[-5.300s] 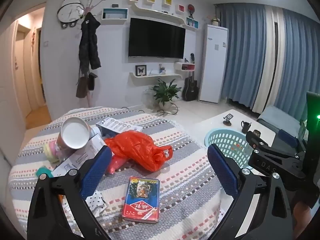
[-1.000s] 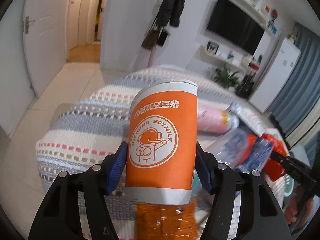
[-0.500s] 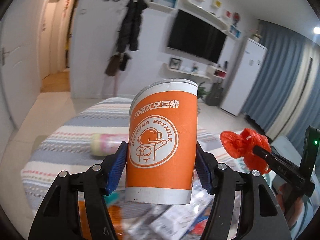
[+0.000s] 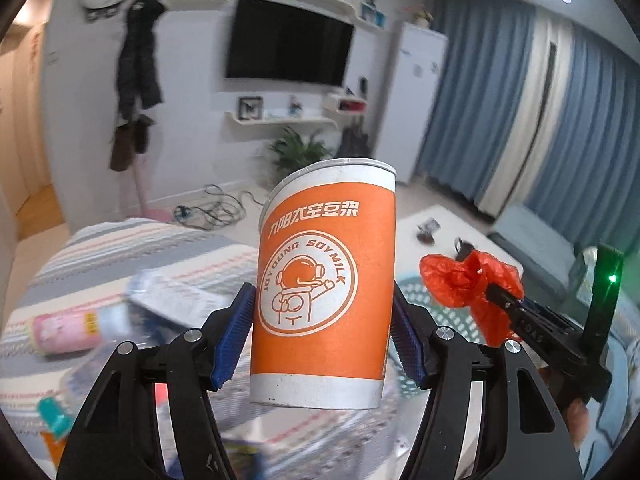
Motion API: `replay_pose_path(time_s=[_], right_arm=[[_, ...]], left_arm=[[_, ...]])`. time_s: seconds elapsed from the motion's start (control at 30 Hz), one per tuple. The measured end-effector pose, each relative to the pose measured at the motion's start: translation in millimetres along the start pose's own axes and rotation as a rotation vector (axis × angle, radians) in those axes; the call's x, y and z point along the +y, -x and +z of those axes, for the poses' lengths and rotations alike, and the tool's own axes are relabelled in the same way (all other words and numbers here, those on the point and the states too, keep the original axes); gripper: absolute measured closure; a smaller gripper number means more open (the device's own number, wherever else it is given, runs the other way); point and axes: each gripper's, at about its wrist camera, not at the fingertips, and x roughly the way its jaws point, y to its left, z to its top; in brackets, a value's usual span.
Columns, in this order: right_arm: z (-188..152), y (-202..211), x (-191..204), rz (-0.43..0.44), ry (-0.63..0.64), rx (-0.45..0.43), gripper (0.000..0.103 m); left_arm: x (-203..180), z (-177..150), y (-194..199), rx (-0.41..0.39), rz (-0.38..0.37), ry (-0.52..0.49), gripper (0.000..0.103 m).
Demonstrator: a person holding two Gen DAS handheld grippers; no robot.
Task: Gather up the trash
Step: 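Carry the cup and bag over the blue basket and open both tools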
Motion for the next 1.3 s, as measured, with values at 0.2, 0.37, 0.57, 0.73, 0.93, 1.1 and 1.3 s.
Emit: replay_pose_path(time_s=[0.2,0.37,0.57,0.73,0.93,1.1,1.3], right_arm=[[-16.6,-41.9,-62.7,-0.139,-0.109,0.114,0.079],[-38.5,-91.8,-96.1,-0.187,-0.184,0.248,0.077],[-54.4,-121.7,-113.4,-0.197,-0.226,0.31,0.075],[-53.1,-119.8,-119.9,-0.204,-0.248,0.292,0.047],[-56.9,-110.7,-121.7,-0.207,-0.253,0.286,0.047],[-59.2,-100.0,-110.4,-0.203,-0.226,0.277,0.047],[-48.5,-67.9,-66.4,-0.152,-0.135,0.214,0.047]], left_arm=[[-60.5,-14.7,-79.7,0.147,-0.127,-0.054,0.041],[-77.2,-31.7,-142.4,0.286,-0.228,-0.041,0.041],[-83.4,-45.9,-186.7,0.372,-0.284,-0.002,0.039],[-82.6,-52.3,-194.1,0.371,-0.289,0.02,0.031],[-76.4,-53.7,-187.1,0.364,-0.29,0.025,0.031],[-66.1,-55.3,-171.2,0.341,-0.283,0.03,0.031],[-43.6,-49.4,-126.1,0.268,-0.271,0.046,0.031]])
